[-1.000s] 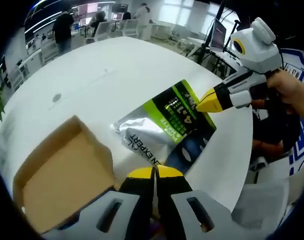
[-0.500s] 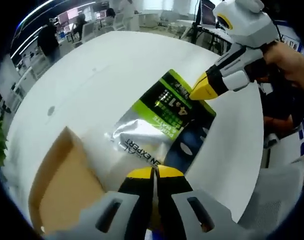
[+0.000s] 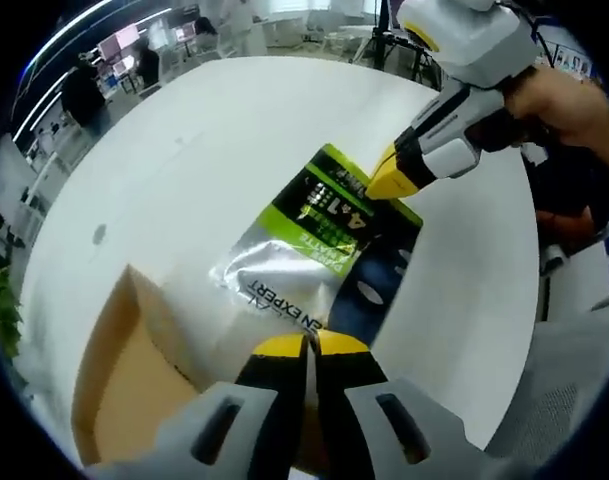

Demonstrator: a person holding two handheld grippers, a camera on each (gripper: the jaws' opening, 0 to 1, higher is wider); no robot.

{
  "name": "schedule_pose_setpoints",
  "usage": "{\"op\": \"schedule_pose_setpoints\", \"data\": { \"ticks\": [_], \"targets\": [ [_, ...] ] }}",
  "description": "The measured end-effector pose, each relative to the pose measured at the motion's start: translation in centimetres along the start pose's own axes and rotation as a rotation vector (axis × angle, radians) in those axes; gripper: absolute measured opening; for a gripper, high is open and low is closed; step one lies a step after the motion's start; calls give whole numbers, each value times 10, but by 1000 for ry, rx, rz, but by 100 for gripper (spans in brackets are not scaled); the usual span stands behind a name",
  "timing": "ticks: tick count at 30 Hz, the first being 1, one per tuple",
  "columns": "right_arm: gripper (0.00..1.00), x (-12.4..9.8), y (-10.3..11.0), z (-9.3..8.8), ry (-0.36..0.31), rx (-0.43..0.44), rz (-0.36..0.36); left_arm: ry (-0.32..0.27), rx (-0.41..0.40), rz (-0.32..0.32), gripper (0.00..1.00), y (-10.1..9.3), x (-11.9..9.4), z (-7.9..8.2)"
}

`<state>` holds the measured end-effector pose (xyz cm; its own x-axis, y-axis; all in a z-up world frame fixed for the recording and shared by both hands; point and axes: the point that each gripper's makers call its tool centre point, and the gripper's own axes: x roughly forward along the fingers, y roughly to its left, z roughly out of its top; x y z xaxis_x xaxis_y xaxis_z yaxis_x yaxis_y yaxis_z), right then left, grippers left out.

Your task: Operate the shoe box by opening the lid, removing the specified soft item, and placing it in the target area until the item is outside and the box remains undamaged.

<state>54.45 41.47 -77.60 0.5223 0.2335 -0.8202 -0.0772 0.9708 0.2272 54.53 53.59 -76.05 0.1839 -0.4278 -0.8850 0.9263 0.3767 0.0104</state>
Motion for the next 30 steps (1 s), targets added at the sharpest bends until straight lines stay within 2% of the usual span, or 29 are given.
{"op": "schedule_pose_setpoints", "data": {
  "ticks": [12, 15, 24, 30],
  "targets": [
    [0, 12, -3, -8, 16, 1, -22, -9, 16, -3, 0, 1, -5, -2],
    [0, 13, -3, -9, 10, 34, -18, -21, 16, -14, 1, -2, -7, 3],
    [0, 18, -6, -12, 6, 37, -26, -70, 12, -36, 3, -8, -21, 12],
    [0, 20, -7, -10, 5, 34, -28, -132, -26, -67, 5, -8, -37, 18]
  ]
}}
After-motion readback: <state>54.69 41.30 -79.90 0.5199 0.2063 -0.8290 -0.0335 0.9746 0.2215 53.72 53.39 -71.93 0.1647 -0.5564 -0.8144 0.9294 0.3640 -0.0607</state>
